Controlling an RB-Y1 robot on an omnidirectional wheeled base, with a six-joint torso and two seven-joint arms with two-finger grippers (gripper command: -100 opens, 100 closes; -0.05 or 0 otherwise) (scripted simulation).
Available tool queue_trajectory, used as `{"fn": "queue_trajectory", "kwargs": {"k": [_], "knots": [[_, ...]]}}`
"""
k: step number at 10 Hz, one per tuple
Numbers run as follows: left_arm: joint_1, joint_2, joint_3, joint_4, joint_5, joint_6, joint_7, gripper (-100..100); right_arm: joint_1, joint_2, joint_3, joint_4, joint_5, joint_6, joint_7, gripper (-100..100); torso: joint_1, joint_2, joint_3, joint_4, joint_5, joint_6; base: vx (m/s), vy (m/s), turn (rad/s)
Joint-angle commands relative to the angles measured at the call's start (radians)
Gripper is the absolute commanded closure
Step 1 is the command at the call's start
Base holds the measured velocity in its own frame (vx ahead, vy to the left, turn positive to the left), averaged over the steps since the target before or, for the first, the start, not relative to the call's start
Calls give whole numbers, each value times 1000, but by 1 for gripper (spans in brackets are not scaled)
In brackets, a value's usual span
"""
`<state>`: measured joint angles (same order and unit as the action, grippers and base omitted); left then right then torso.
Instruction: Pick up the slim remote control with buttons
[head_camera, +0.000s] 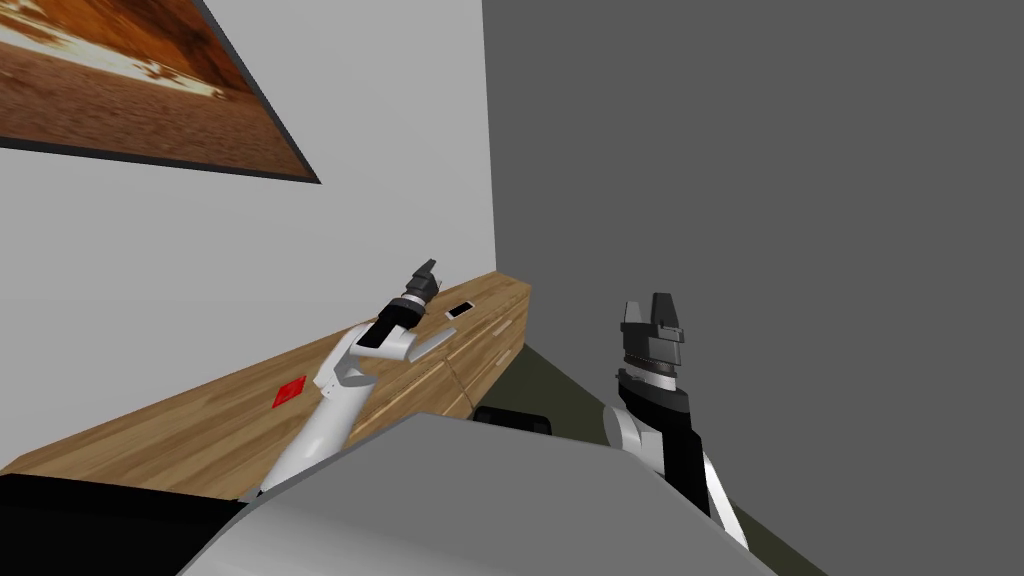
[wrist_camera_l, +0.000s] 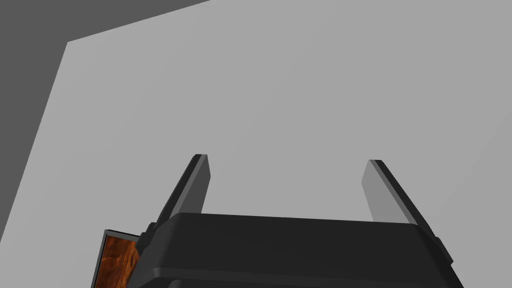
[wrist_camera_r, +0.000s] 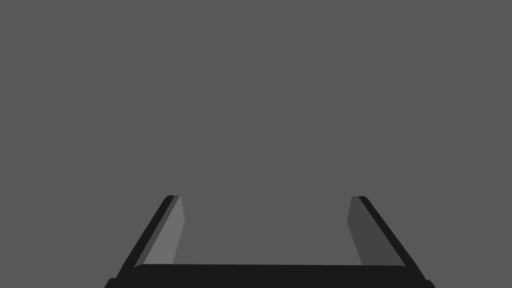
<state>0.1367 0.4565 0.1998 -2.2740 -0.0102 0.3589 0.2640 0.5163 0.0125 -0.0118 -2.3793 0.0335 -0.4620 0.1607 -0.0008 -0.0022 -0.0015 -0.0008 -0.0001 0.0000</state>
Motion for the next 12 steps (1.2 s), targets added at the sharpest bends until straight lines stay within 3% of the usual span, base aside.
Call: {"fn": "queue_trajectory", "kwargs": {"k": [1,2,3,5,6,8,9,12], "knots": [[-28,24,13,17,11,50,25,-100,0,0,0,0,0,0,0,0,0,0,0,0,0,0,43,-25,21],[-28,24,13,17,11,75,25,-100,0,0,0,0,0,0,0,0,0,-1,0,0,0,0,47,-32,21],[-53,50,26,37,26,104,50,-100,0,0,0,0,0,0,0,0,-1,-1,0,0,0,0,53,-53,33],[-53,50,26,37,26,151,50,-100,0,0,0,0,0,0,0,0,-2,-1,-1,0,0,0,35,-33,6],[-78,75,38,60,44,183,75,-100,0,0,0,0,0,0,0,0,0,0,0,0,0,0,28,-29,17],[-78,75,38,60,44,222,75,-100,0,0,0,0,0,0,0,0,-1,0,0,0,0,0,25,-21,10],[-101,101,49,87,65,262,98,-100,0,0,0,0,0,0,0,0,0,1,1,0,0,0,34,-30,12],[-122,126,59,117,90,353,121,-100,0,0,0,0,0,0,0,0,-2,-1,0,0,0,0,41,-46,14]]}}
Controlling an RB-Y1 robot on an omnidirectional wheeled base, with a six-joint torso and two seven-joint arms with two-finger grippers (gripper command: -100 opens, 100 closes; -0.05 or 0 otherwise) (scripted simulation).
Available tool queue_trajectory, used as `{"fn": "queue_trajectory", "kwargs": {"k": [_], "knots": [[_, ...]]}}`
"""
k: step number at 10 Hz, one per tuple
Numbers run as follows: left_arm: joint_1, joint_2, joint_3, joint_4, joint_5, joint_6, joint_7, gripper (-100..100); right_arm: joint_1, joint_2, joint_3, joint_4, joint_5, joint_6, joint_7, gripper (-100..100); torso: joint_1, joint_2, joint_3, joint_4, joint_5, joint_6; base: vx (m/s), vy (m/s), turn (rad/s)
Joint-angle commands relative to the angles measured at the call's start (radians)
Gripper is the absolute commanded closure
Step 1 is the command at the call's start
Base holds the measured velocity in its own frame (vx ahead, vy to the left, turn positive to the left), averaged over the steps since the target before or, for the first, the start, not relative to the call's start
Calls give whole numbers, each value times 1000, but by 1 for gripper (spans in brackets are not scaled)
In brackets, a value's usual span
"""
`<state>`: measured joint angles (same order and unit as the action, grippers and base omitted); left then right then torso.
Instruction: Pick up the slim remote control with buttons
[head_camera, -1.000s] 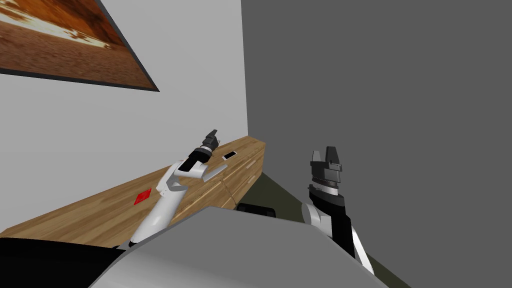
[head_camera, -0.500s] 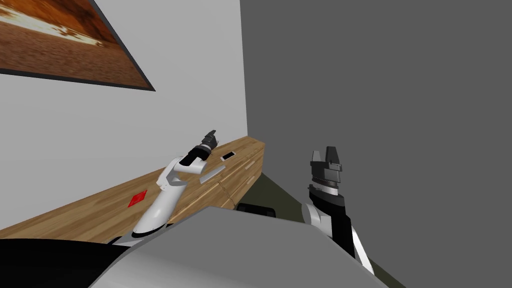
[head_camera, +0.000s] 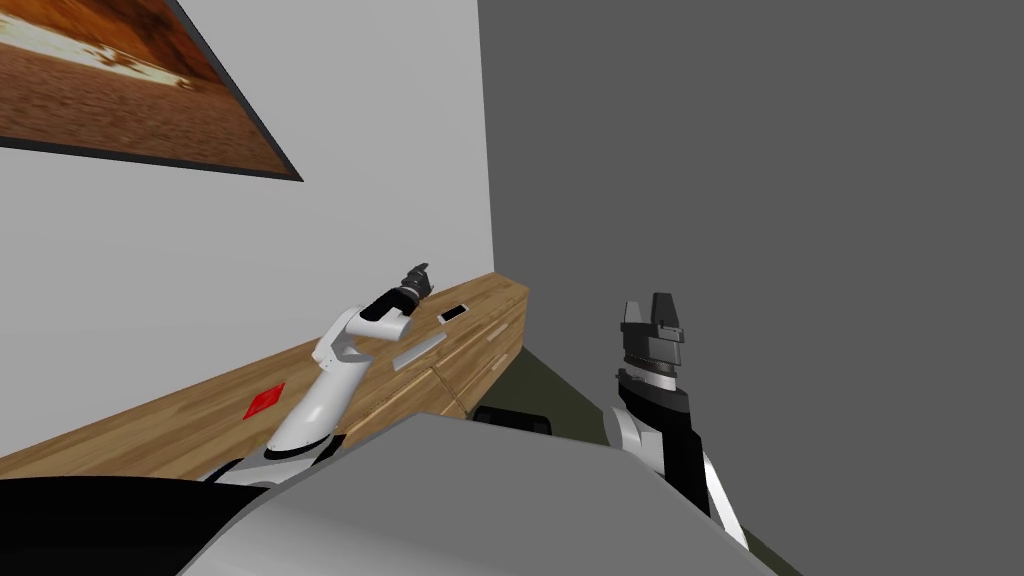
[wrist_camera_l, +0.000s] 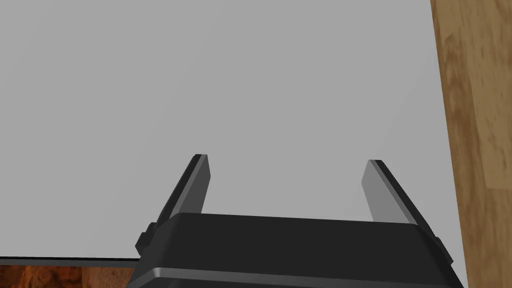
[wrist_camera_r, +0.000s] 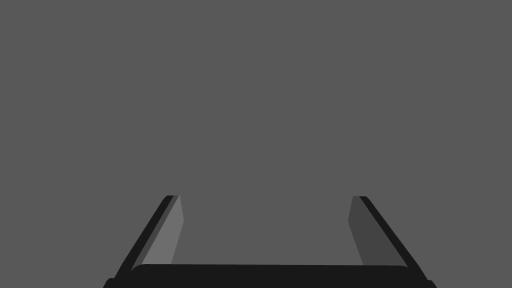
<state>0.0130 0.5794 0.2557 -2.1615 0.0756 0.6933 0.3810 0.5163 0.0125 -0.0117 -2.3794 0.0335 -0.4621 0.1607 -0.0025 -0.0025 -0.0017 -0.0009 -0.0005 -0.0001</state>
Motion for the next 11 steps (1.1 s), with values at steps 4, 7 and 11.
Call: {"fn": "queue_trajectory", "kwargs": {"k": [4,7,11], "knots": [[-39,53,21,73,64,127,48,-100,0,0,0,0,0,0,0,0,1,1,1,0,0,0,19,-33,7],[-57,76,28,111,99,214,68,-100,0,0,0,0,0,0,0,0,1,2,1,0,0,0,12,-36,2],[-73,99,35,152,136,308,87,-100,0,0,0,0,0,0,0,0,0,2,1,0,0,0,13,-38,3]]}}
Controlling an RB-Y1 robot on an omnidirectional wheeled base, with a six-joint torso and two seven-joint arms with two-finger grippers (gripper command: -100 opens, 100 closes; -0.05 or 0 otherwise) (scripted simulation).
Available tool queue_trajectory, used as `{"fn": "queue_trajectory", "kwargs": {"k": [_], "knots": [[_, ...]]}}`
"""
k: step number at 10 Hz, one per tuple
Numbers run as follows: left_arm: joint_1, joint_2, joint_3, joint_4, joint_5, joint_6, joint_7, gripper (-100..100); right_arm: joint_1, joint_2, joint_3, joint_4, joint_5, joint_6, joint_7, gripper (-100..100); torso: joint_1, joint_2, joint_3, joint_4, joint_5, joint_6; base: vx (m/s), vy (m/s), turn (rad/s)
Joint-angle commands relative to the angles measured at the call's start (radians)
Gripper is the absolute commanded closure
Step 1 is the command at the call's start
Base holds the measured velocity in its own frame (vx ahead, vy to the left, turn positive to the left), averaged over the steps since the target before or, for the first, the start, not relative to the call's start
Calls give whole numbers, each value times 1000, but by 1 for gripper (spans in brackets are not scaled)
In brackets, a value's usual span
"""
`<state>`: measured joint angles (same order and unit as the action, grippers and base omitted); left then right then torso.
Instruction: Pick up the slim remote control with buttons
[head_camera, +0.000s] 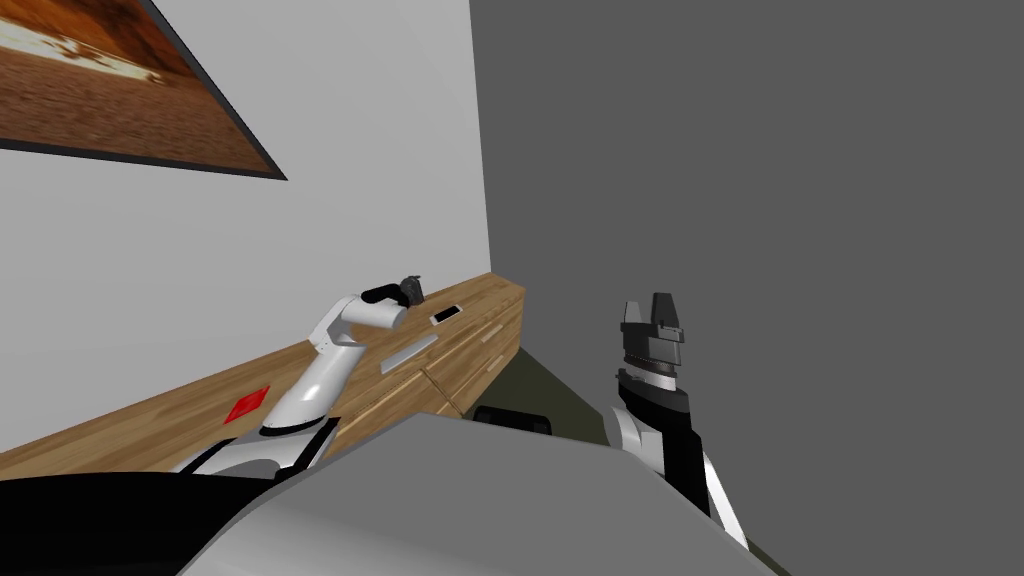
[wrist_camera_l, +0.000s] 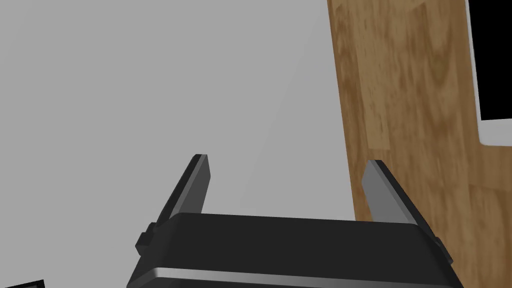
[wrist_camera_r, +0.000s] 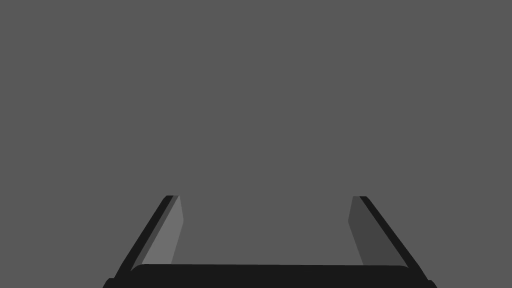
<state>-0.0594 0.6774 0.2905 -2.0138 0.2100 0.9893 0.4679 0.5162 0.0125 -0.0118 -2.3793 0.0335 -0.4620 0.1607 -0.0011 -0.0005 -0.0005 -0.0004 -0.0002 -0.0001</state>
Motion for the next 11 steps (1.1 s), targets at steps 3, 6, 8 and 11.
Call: {"fn": "queue_trajectory", "kwargs": {"k": [3,6,8,11], "knots": [[-29,43,10,90,83,108,36,-100,0,0,0,0,0,0,0,0,-1,0,0,0,0,0,12,-40,-2],[-40,63,14,140,127,203,53,-100,0,0,0,0,0,0,0,0,-1,0,0,0,0,0,7,-35,-4],[-50,82,16,189,171,267,69,-100,0,0,0,0,0,0,0,0,-1,1,0,0,0,0,0,-41,-6],[-66,115,20,276,260,356,98,-100,0,0,0,0,0,0,0,0,0,1,0,0,0,0,2,-37,-10]]}}
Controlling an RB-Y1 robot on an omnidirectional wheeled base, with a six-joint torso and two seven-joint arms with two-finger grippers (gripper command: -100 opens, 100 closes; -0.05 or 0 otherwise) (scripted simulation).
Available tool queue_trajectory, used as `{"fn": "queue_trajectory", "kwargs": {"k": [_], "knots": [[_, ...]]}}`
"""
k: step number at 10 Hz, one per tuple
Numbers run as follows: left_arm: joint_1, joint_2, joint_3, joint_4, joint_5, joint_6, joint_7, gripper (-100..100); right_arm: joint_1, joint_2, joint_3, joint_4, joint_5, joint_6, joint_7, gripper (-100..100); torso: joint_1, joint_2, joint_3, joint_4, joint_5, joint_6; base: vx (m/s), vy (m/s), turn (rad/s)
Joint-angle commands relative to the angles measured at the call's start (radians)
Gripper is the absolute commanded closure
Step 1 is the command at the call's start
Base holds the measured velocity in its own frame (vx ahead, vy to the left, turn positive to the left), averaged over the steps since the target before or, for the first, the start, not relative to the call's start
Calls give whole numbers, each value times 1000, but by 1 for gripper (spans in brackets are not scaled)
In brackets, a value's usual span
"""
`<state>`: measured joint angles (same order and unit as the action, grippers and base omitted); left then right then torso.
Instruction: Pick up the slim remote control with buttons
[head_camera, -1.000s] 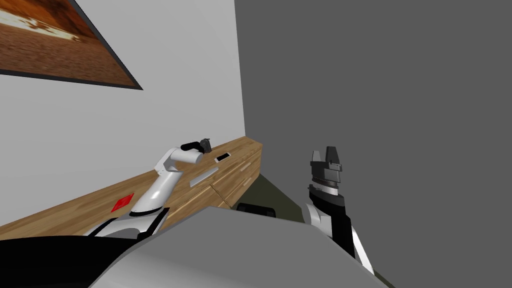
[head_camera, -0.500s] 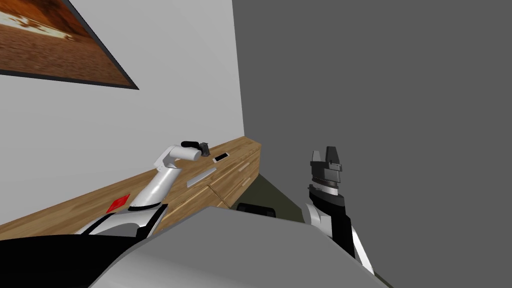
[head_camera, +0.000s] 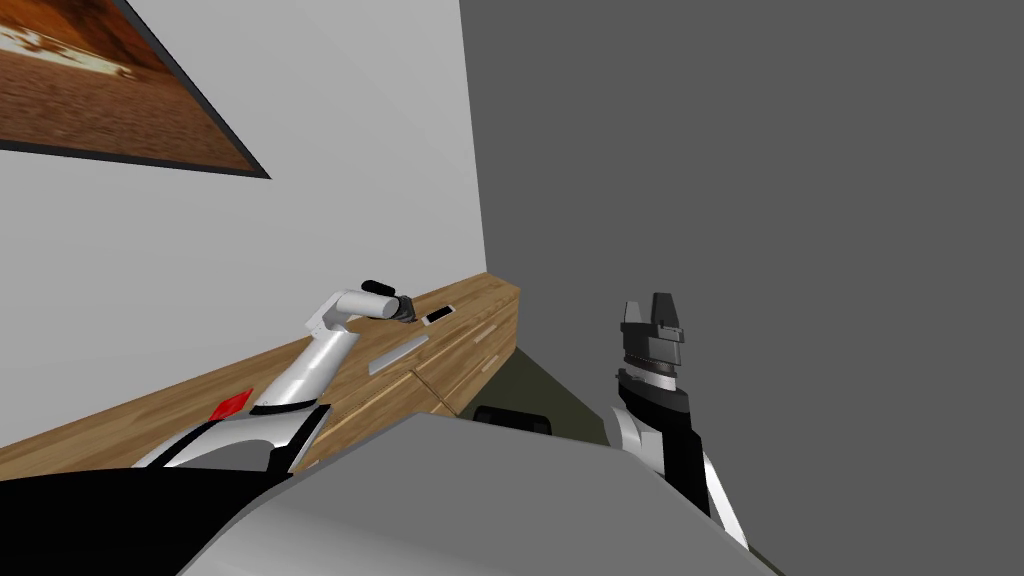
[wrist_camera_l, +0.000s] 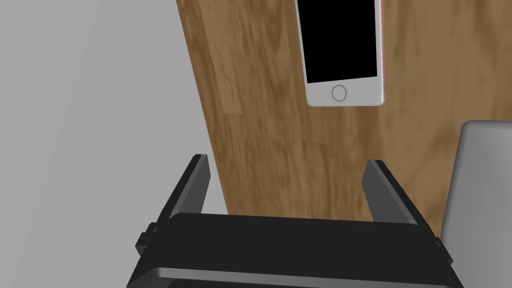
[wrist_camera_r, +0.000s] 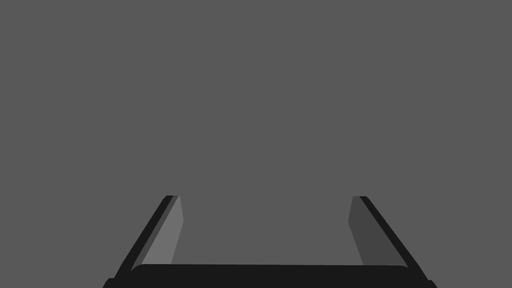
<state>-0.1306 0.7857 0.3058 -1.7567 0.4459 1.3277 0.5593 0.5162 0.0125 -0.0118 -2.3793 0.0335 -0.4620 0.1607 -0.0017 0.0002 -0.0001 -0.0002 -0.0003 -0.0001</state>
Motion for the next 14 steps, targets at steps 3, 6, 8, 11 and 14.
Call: {"fn": "queue_trajectory", "kwargs": {"k": [3,6,8,11,14], "knots": [[-2,23,6,76,69,107,20,-100,0,0,0,0,0,0,0,0,0,0,0,0,0,0,0,-29,-8],[-12,53,7,159,152,194,45,-100,0,0,0,0,0,0,0,0,1,0,0,0,0,0,2,-23,-12],[-16,68,7,204,190,249,56,-100,0,0,0,0,0,0,0,0,1,0,0,0,0,0,6,-15,-13],[-18,82,7,246,224,299,67,-100,0,0,0,0,0,0,0,0,2,0,0,0,0,0,8,-8,-8],[-20,116,4,340,305,400,92,-100,0,0,0,0,0,0,0,0,3,-1,0,0,0,0,19,4,-19]]}}
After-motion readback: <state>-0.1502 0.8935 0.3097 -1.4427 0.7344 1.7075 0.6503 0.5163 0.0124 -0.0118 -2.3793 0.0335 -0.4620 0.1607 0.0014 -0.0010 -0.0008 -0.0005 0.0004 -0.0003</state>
